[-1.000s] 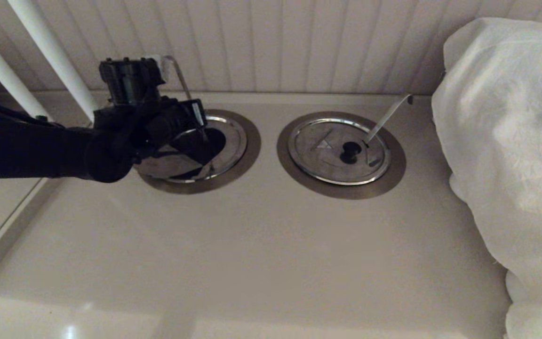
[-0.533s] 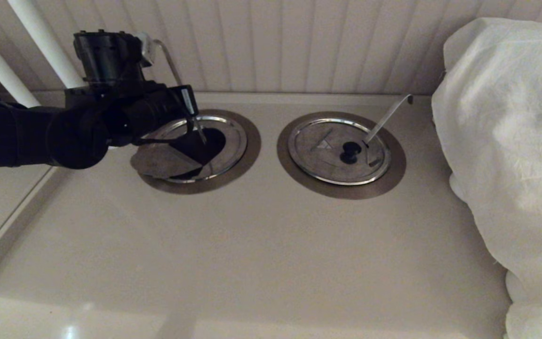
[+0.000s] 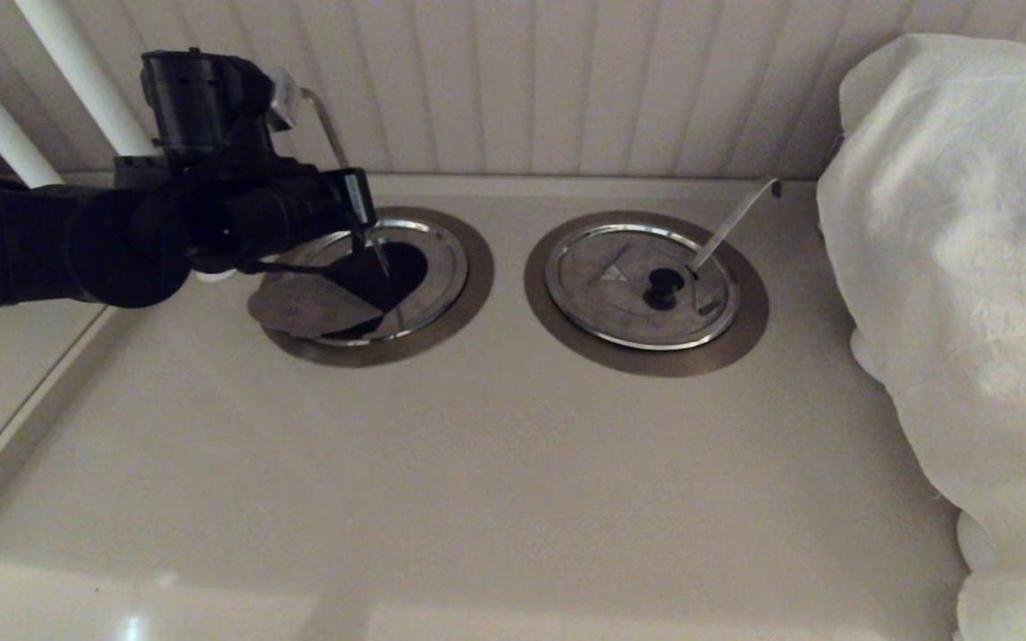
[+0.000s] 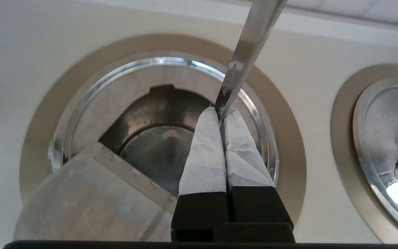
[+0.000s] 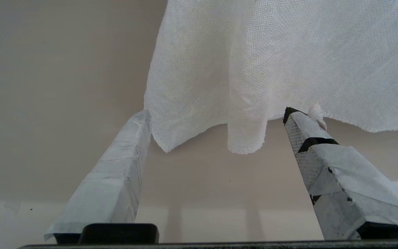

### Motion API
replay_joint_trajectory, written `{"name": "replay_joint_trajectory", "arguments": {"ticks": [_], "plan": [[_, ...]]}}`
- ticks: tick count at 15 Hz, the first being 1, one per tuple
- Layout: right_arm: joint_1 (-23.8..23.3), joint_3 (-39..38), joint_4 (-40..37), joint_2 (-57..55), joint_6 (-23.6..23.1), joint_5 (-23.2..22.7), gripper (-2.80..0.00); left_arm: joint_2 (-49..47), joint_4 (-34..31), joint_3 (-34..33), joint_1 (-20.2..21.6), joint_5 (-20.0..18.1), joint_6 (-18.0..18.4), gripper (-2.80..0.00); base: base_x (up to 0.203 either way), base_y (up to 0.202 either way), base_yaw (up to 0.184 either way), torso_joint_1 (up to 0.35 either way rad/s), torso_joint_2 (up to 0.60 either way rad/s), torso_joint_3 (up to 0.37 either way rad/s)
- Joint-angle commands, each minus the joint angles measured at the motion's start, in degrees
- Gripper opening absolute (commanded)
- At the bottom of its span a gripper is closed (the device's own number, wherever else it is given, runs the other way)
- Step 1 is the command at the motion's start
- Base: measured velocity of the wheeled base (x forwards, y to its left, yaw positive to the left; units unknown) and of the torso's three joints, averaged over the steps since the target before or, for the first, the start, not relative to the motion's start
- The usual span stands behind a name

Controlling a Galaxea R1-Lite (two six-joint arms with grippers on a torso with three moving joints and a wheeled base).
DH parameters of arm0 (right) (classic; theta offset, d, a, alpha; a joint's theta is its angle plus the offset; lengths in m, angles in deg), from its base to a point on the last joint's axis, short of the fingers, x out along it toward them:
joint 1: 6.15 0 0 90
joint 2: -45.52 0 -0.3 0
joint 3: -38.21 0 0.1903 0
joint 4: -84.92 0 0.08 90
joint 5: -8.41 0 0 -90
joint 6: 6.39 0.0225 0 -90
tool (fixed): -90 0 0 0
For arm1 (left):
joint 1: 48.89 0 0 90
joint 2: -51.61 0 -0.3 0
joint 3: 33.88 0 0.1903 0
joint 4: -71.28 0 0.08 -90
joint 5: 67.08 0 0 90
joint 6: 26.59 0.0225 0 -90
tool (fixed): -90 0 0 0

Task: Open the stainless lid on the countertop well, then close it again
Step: Stir with a spoon

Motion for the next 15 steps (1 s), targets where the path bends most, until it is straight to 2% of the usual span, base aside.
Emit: {"name": "replay_joint_trajectory", "arguments": {"ticks": [1, 3, 8, 12, 15], "plan": [[0.01, -0.09, 0.02, 0.09, 0.03, 0.0, 0.0, 0.63, -0.08, -1.25, 0.04, 0.01, 0.1, -2.8, 0.0, 0.0, 0.0, 0.0, 0.0, 0.0], [0.01, -0.09, 0.02, 0.09, 0.03, 0.03, 0.0, 1.04, -0.27, -2.33, 0.31, 0.04, 1.33, -2.8, 0.0, 0.0, 0.0, 0.0, 0.0, 0.0], [0.01, -0.09, 0.02, 0.09, 0.03, 0.02, 0.0, 0.8, -2.04, -2.47, 3.98, 0.2, 5.93, -2.8, 0.0, 0.0, 0.0, 0.0, 0.0, 0.0], [0.01, -0.09, 0.02, 0.09, 0.03, 0.07, 0.0, -2.39, -1.63, 0.78, 3.98, 2.52, 5.82, -2.8, 0.0, 0.0, 0.0, 0.0, 0.0, 0.0], [0.01, -0.09, 0.02, 0.09, 0.03, 0.0, 0.0, -4.97, 3.58, 3.43, 1.76, 4.03, 1.84, -2.8, 0.0, 0.0, 0.0, 0.0, 0.0, 0.0]]}}
